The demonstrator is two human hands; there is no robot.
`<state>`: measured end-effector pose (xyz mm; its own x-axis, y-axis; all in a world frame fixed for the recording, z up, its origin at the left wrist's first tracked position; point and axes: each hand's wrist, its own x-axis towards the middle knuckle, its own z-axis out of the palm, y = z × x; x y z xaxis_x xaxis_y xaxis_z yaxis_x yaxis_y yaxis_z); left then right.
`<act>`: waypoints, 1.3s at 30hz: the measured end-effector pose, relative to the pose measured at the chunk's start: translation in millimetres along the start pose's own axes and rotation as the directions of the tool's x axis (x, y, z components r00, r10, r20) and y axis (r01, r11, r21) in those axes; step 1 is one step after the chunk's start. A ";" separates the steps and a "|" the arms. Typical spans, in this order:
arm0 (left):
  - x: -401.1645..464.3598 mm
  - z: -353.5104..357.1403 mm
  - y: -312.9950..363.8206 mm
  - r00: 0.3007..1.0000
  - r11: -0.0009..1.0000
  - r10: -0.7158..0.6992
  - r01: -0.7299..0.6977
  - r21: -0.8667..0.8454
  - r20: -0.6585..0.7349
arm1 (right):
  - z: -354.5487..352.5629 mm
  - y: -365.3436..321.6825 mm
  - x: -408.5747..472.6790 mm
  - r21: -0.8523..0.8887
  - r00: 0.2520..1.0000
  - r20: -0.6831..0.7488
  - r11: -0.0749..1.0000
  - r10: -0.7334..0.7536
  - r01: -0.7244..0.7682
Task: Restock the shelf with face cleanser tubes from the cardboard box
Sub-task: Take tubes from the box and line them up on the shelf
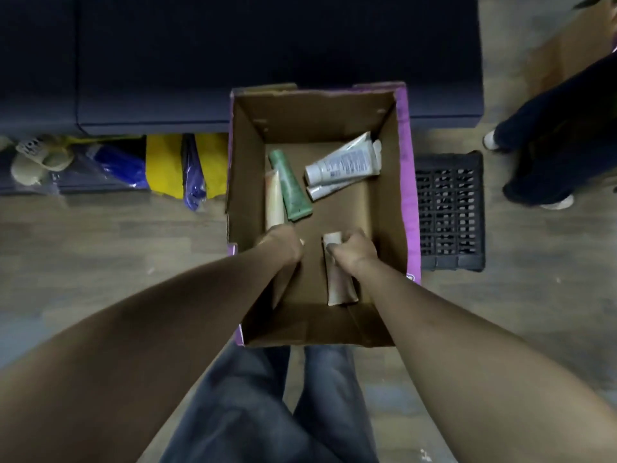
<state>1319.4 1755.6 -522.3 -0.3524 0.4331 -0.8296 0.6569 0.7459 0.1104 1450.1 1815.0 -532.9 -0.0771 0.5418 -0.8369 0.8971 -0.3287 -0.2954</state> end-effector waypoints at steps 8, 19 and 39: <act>36.8 47.5 -1.3 0.976 0.967 -0.215 0.209 -0.147 -0.027 | 32.9 9.5 37.9 -0.167 0.998 -0.060 0.986 0.014 -0.023; 29.9 37.4 7.0 0.981 0.987 -0.014 -0.018 -0.162 -0.194 | 11.5 6.8 30.6 -0.189 0.980 -0.161 0.978 -0.118 0.087; -17.4 -23.7 8.2 0.955 0.304 -0.297 0.074 -0.950 -0.021 | -6.6 2.7 -19.6 0.713 0.991 0.038 0.691 0.127 -0.116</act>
<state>1315.1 1766.1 -493.9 -0.5455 0.2022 -0.8133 -0.4595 0.7395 0.4920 1456.9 1808.6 -514.3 0.0212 0.4662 -0.8844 0.3186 -0.8417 -0.4360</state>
